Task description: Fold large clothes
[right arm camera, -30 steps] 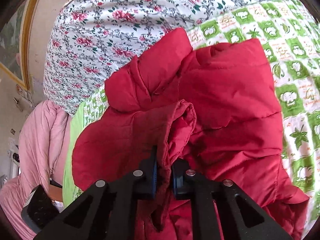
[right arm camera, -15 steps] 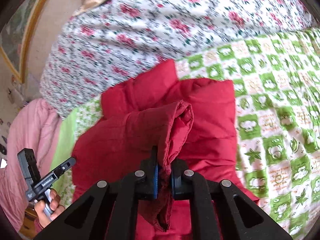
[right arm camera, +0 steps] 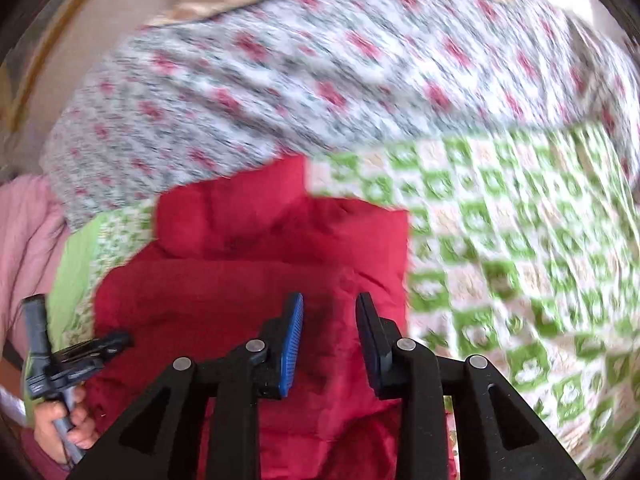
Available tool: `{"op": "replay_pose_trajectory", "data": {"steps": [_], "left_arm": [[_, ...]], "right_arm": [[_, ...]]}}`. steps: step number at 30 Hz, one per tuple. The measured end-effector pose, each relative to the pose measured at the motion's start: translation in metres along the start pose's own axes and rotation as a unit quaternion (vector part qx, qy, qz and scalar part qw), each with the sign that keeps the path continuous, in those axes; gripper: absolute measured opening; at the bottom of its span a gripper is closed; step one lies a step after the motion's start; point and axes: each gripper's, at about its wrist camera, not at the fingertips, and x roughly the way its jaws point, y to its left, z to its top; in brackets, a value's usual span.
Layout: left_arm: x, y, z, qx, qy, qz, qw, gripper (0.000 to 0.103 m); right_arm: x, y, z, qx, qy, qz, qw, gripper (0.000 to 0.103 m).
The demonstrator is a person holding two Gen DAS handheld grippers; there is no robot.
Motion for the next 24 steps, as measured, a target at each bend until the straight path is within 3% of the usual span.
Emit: {"op": "replay_pose_trajectory", "data": {"steps": [4,8,9,10,14,18,20,24], "left_arm": [[0.000,0.000,0.000,-0.001,0.001,0.001,1.0000,0.025],[0.001,0.000,0.000,0.002,0.001,-0.003,1.0000,0.025],[0.001,-0.001,0.001,0.004,0.001,-0.002,1.0000,0.025],[0.001,-0.001,0.001,0.004,0.002,0.000,1.0000,0.025],[-0.018,-0.009,0.001,0.004,-0.007,-0.006,1.0000,0.025],[-0.042,-0.012,-0.003,0.011,-0.024,-0.016,0.9995,0.025],[-0.033,-0.007,-0.005,0.017,-0.005,0.010,0.9998,0.025],[-0.008,0.012,-0.006,0.002,0.020,-0.005,0.9998,0.021]], "right_arm": [[0.034,0.035,-0.004,-0.050,0.053,0.043,0.996,0.030],[0.077,0.029,-0.021,-0.058,0.094,0.016,0.994,0.022],[0.082,0.019,-0.024,-0.050,0.095,0.010,0.994,0.007],[0.085,0.010,-0.027,-0.045,0.096,-0.005,0.994,0.000],[0.086,-0.015,-0.030,-0.012,0.101,0.001,0.995,0.000],[0.084,-0.016,-0.030,-0.014,0.096,-0.001,0.995,0.000],[0.081,-0.015,-0.031,-0.013,0.091,0.000,0.996,0.000],[0.077,-0.021,-0.036,-0.007,0.089,-0.001,0.996,0.000]]}}
